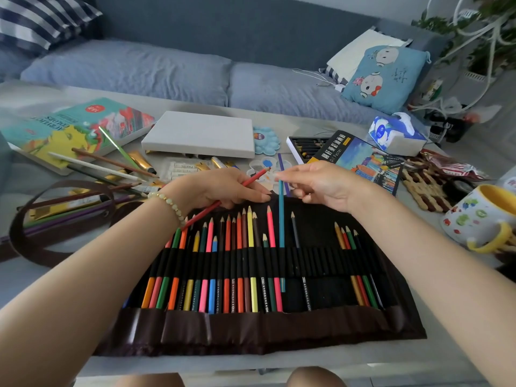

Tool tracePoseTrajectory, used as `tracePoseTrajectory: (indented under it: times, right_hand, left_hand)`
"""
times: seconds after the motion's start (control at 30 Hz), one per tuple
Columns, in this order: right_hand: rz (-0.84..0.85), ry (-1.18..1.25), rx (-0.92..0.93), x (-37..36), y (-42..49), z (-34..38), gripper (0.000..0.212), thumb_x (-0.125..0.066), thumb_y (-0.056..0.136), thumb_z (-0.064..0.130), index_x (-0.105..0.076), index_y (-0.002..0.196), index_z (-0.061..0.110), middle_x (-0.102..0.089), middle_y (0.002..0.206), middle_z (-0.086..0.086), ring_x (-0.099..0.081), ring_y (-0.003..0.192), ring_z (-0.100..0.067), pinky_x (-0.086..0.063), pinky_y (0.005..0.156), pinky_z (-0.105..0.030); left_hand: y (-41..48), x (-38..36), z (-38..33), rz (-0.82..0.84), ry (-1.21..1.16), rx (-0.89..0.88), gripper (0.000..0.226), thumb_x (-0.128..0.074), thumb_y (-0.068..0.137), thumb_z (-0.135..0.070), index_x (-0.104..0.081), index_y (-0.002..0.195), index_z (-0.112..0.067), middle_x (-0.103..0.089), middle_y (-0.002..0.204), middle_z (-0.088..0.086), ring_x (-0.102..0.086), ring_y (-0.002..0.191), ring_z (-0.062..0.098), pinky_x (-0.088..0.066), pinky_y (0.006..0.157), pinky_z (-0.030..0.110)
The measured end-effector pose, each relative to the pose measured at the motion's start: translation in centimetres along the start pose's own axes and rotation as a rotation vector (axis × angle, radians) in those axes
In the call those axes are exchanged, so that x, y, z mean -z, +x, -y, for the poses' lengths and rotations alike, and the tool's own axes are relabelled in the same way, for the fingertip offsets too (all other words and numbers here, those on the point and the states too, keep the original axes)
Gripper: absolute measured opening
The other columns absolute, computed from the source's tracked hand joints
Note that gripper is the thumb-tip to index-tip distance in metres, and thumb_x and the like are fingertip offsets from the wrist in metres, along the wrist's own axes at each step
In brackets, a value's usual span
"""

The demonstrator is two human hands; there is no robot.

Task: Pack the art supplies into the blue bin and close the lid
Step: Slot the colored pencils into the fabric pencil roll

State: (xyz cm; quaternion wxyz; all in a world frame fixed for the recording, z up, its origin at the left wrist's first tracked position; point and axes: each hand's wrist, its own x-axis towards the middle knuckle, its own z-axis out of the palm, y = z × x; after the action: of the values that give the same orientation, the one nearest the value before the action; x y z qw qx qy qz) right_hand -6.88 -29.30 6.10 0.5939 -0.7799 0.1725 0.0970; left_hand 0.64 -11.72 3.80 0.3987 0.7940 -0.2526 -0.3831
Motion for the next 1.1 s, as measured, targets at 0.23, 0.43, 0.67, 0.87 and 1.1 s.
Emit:
tracePoseTrajectory:
  times: [0.23, 0.43, 0.67, 0.87, 1.1]
  right_hand:
    - [0.180, -0.265, -0.104, -1.0, -1.4, -1.9, 0.028, -0.072, 0.081, 0.026, -0.070, 0.099, 0.005, -0.055, 0.078, -0.005, -0.040, 0.046, -0.005, -0.032, 0.039, -0.015]
    - [-0.072, -0.087, 0.079, -0.7, -1.5, -2.3, 0.022, -0.069, 0.084, 0.032, -0.070, 0.101, 0.018, -0.046, 0.054, 0.004, -0.042, 0.044, -0.006, -0.035, 0.042, -0.016]
    - [-0.132, 0.384, 0.134, -1.2, -1.3, -0.9, 0.013, -0.065, 0.087, 0.024, -0.071, 0.094, 0.015, -0.050, 0.065, 0.005, -0.043, 0.045, -0.004, -0.035, 0.039, -0.013]
    - [-0.270, 0.648, 0.242, 3.7, -2.1, -0.3, 0.011, -0.062, 0.088, 0.024, -0.067, 0.087, 0.014, -0.071, 0.087, 0.001, -0.068, 0.080, -0.008, -0.057, 0.072, -0.019]
    - [-0.308, 0.578, 0.226, 5.5, -1.8, -2.1, 0.011, -0.060, 0.090, 0.021, -0.067, 0.088, 0.013, -0.073, 0.078, 0.004, -0.069, 0.070, -0.005, -0.054, 0.061, -0.016]
  left_hand:
    - [0.7, -0.1, 0.3, -0.012, -0.009, 0.083, 0.023, -0.068, 0.085, -0.028, -0.071, 0.107, -0.019, -0.040, 0.052, -0.006, -0.032, 0.047, 0.007, -0.028, 0.045, 0.017]
    - [0.0, -0.4, -0.2, -0.105, 0.082, -0.068, 0.028, -0.058, 0.089, -0.046, -0.069, 0.100, -0.023, -0.045, 0.064, 0.001, -0.033, 0.048, 0.007, -0.030, 0.044, 0.017]
    - [-0.1, -2.0, -2.0, -0.066, 0.058, -0.259, 0.029, -0.059, 0.091, -0.039, -0.067, 0.101, -0.013, -0.043, 0.062, -0.004, -0.036, 0.050, 0.007, -0.038, 0.051, 0.019]
    - [0.9, -1.7, -1.0, -0.073, 0.387, -0.189, 0.049, -0.063, 0.082, -0.054, -0.058, 0.121, -0.024, -0.063, 0.117, -0.006, -0.059, 0.107, 0.010, -0.044, 0.101, 0.034]
    - [1.6, -3.0, -0.3, -0.032, 0.477, -0.126, 0.032, -0.052, 0.094, -0.043, -0.070, 0.100, -0.017, -0.062, 0.080, -0.002, -0.053, 0.073, 0.010, -0.043, 0.070, 0.026]
